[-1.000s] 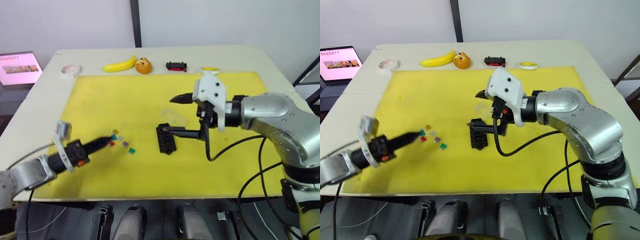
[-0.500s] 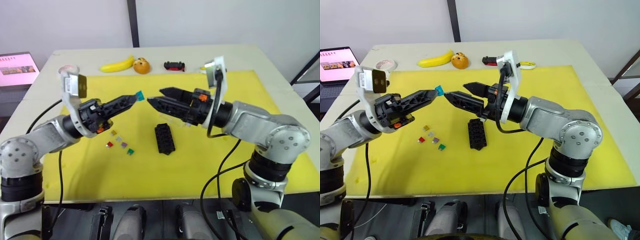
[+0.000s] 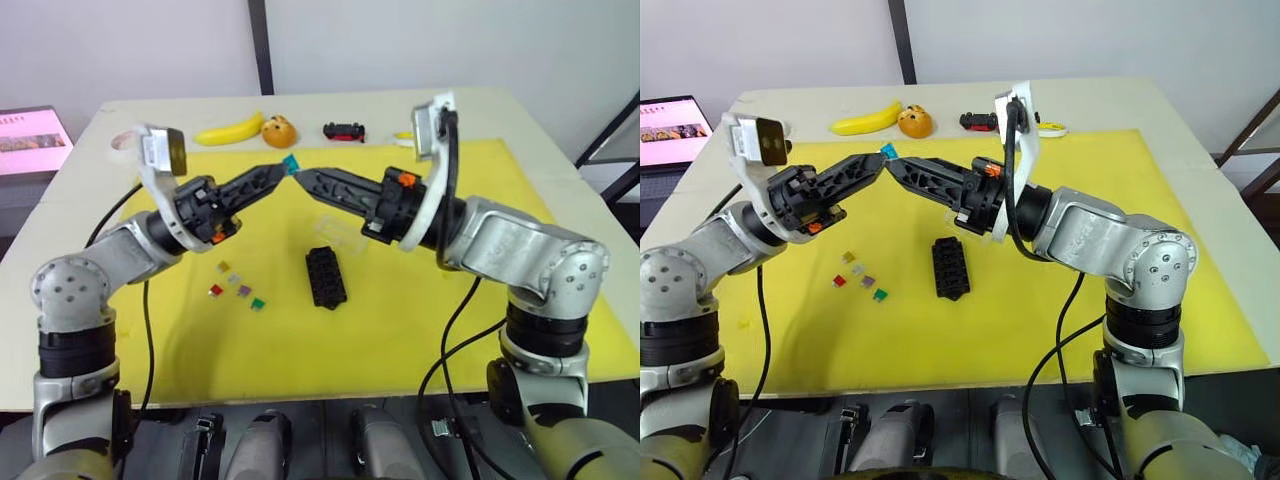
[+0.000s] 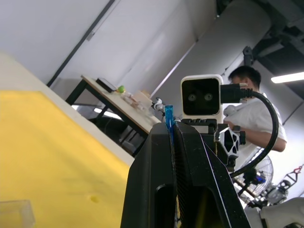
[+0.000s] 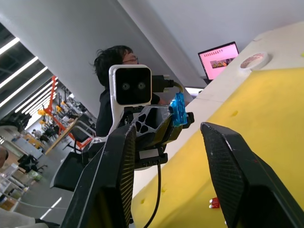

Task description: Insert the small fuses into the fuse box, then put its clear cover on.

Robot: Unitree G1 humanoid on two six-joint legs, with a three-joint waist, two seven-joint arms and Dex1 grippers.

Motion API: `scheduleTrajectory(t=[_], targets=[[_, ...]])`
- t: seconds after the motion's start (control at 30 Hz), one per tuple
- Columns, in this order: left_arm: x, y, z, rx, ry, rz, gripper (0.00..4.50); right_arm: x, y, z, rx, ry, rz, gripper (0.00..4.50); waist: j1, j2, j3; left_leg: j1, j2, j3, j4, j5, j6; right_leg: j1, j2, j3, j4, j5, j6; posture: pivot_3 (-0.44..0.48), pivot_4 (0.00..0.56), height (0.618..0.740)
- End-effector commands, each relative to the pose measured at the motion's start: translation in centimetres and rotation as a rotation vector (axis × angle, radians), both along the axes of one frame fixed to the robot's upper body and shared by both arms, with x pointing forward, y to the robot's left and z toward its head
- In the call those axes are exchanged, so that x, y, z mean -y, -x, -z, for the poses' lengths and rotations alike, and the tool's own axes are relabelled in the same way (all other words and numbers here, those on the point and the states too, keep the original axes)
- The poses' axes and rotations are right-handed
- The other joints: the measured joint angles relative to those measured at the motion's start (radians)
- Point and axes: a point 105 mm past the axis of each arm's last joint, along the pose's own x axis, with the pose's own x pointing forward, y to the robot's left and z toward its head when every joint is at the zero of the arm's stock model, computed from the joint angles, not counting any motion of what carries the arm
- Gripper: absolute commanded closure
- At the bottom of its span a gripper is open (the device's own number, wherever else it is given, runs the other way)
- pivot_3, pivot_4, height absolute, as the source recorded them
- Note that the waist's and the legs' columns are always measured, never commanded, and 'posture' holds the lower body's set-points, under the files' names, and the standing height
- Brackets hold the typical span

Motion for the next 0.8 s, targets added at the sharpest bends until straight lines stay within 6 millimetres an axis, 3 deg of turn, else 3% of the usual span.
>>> scheduleTrajectory(t=[0.03,0.8], targets=[[0.22,0.6,-1.06,0.056,0.014,0.011,4.5,-0.04,0.32,-0.93,0.009,-0.037,-0.013,2.26,-0.002,0.0,0.0,0.0,0.0,0.0,0.0,0.0,0.0,0.0,0.0,0.0,0.0,0.0,0.0,0.0,0.15,0.74],[0.34,0.6,-0.31,0.035,0.013,0.01,4.5,-0.56,0.76,-1.36,0.004,-0.05,-0.032,2.26,-0.001,0.0,0.0,0.0,0.001,0.0,0.0,0.0,0.0,0.0,0.001,0.0,-0.001,0.0,0.0,0.0,0.15,0.74]])
